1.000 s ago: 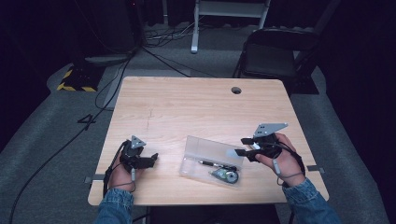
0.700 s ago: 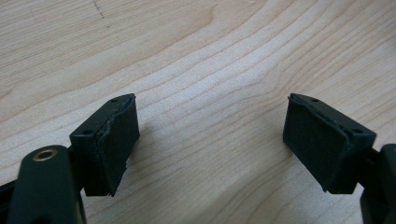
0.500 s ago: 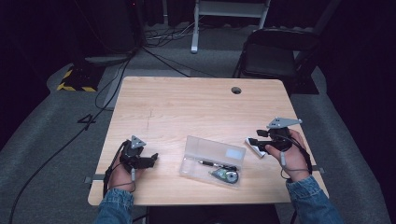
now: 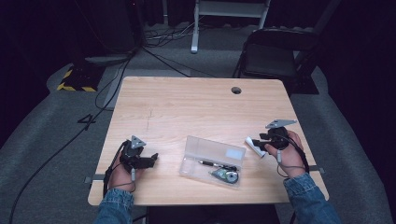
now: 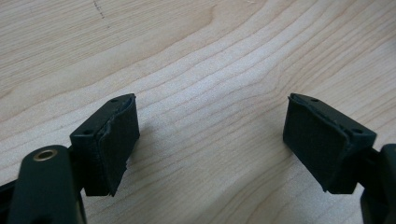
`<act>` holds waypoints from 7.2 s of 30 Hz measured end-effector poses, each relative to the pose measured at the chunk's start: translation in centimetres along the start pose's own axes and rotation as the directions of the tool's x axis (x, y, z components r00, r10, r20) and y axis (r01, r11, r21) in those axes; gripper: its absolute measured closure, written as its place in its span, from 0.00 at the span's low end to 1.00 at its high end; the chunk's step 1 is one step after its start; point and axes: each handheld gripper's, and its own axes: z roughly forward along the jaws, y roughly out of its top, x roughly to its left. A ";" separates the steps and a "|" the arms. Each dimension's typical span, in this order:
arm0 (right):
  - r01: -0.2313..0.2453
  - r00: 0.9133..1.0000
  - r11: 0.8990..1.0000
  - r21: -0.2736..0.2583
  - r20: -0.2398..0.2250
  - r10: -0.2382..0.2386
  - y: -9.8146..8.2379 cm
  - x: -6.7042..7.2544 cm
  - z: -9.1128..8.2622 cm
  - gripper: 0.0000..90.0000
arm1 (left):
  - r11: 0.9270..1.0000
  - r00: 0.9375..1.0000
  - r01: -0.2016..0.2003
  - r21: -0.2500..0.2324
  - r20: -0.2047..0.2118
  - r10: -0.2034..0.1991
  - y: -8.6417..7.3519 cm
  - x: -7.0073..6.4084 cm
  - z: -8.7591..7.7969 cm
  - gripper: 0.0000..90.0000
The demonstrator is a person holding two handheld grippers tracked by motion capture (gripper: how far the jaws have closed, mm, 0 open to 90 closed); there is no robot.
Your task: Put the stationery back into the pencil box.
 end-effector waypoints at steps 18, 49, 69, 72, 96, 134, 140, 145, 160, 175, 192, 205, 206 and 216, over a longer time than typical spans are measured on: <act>-0.053 0.998 0.981 0.184 -0.022 0.058 -1.4 -0.5 2.0 0.70 | 1.000 1.000 0.000 0.001 -0.001 0.000 0.0 0.0 0.0 0.21; 0.028 1.000 0.980 0.195 -0.009 -0.027 -1.6 -0.5 2.7 0.79 | 1.000 1.000 0.000 0.001 -0.001 0.000 0.0 0.0 0.0 0.21; 0.063 0.997 0.998 0.024 -0.047 -0.062 0.9 1.4 -2.1 0.79 | 1.000 1.000 0.000 0.000 0.000 0.000 0.0 0.0 0.0 0.21; 0.072 0.996 0.997 0.005 -0.061 -0.072 1.3 1.9 -2.8 0.79 | 1.000 1.000 0.000 0.001 -0.001 0.000 0.0 0.0 0.0 0.21; 0.212 0.952 0.974 -0.077 -0.211 -0.223 3.9 7.4 -4.7 0.79 | 1.000 1.000 -0.002 -0.002 -0.004 0.002 -0.1 -0.1 -0.1 0.22; 0.392 0.848 0.918 -0.065 -0.362 -0.388 5.7 13.5 -0.3 0.79 | 0.999 0.999 0.037 0.030 -0.033 -0.036 -0.4 -0.4 -0.2 0.07; 0.411 0.835 0.910 -0.051 -0.381 -0.398 5.5 14.1 0.6 0.79 | 0.998 0.998 0.052 0.043 -0.039 -0.051 -0.4 -0.4 -0.1 0.00; 0.424 0.826 0.905 -0.039 -0.393 -0.404 5.3 14.5 1.2 0.79 | 0.998 0.998 0.052 0.043 -0.039 -0.051 -0.4 -0.4 -0.1 0.00; 0.470 0.800 0.883 0.002 -0.424 -0.425 4.6 15.4 3.1 0.79 | 0.998 0.998 0.052 0.043 -0.038 -0.050 -0.4 -0.4 -0.1 0.00; 0.557 0.768 0.829 0.050 -0.412 -0.491 4.3 15.7 4.7 0.79 | 0.998 0.998 0.052 0.043 -0.038 -0.050 -0.4 -0.4 -0.1 0.00; 0.606 0.738 0.793 0.054 -0.411 -0.536 4.1 15.7 5.6 0.79 | 0.998 0.998 0.052 0.043 -0.039 -0.050 -0.4 -0.4 -0.1 0.00; 0.601 0.739 0.799 -0.010 -0.374 -0.560 4.1 15.4 5.6 0.79 | 0.998 0.998 0.052 0.043 -0.039 -0.050 -0.4 -0.4 -0.1 0.00; 0.600 0.740 0.800 -0.010 -0.372 -0.560 4.0 15.4 5.6 0.79 | 0.998 0.998 0.051 0.044 -0.039 -0.049 -0.4 -0.4 -0.1 0.00; 0.600 0.733 0.800 -0.013 -0.391 -0.556 3.4 15.6 6.1 0.79 | 0.998 0.998 0.052 0.043 -0.039 -0.051 -0.4 -0.4 -0.1 0.00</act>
